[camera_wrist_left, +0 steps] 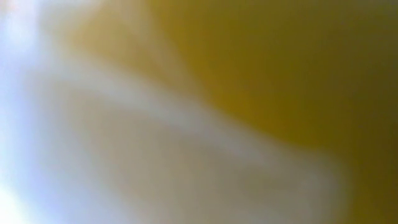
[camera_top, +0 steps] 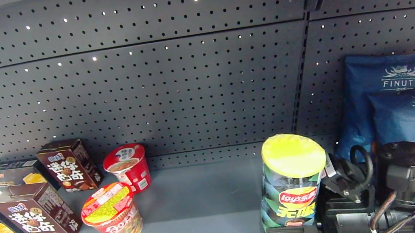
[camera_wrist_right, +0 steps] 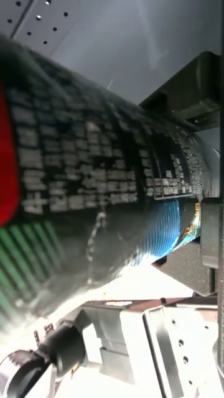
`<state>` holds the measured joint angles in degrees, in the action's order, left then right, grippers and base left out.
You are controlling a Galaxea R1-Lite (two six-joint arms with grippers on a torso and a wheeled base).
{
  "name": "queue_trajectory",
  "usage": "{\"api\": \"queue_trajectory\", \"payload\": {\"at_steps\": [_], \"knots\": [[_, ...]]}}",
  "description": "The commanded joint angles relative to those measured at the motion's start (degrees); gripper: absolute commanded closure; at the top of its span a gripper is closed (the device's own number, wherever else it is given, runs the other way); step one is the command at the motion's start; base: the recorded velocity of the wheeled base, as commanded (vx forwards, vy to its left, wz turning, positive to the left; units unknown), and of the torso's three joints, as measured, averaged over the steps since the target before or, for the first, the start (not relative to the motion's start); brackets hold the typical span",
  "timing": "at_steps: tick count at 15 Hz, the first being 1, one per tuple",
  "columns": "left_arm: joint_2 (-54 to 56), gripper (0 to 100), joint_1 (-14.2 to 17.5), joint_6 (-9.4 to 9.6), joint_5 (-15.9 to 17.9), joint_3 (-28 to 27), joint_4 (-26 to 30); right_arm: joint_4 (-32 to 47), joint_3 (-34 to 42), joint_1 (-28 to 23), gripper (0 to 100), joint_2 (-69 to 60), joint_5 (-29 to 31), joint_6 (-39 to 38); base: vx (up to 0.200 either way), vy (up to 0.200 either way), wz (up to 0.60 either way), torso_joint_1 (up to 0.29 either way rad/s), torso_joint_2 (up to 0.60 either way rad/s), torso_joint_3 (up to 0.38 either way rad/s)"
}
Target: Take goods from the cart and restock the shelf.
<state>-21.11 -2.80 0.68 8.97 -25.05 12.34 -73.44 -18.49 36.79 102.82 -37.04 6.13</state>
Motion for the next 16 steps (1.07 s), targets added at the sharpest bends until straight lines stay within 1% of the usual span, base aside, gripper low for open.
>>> {"api": "queue_trajectory", "payload": {"at_steps": [1, 12, 13, 16], "knots": [[0.11, 100, -0.01, 0.02, -0.01, -0.09, -0.03, -0.13, -0.49, -0.14, 100, 2.92, -0.05, 0.02, 0.0, 0.0, 0.0, 0.0, 0.0, 0.0], [0.11, 100, -0.01, 0.02, -0.01, 0.09, -0.03, -0.3, -1.99, 0.39, 100, 7.58, -0.05, 0.11, 0.0, 0.0, 0.0, 0.0, 0.0, 0.0], [0.11, 100, -0.01, 0.02, 0.08, 0.09, -0.03, -0.66, -1.72, 0.39, 0, 7.49, -0.05, 0.2, 0.0, 0.0, 0.0, 0.0, 0.0, 0.0], [0.02, 100, -0.01, 0.02, 0.08, 0.09, -0.03, -1.45, -0.49, 0.21, 0, 6.61, 2.67, 0.11, 0.0, 0.0, 0.0, 0.0, 0.0, 0.0]]}}
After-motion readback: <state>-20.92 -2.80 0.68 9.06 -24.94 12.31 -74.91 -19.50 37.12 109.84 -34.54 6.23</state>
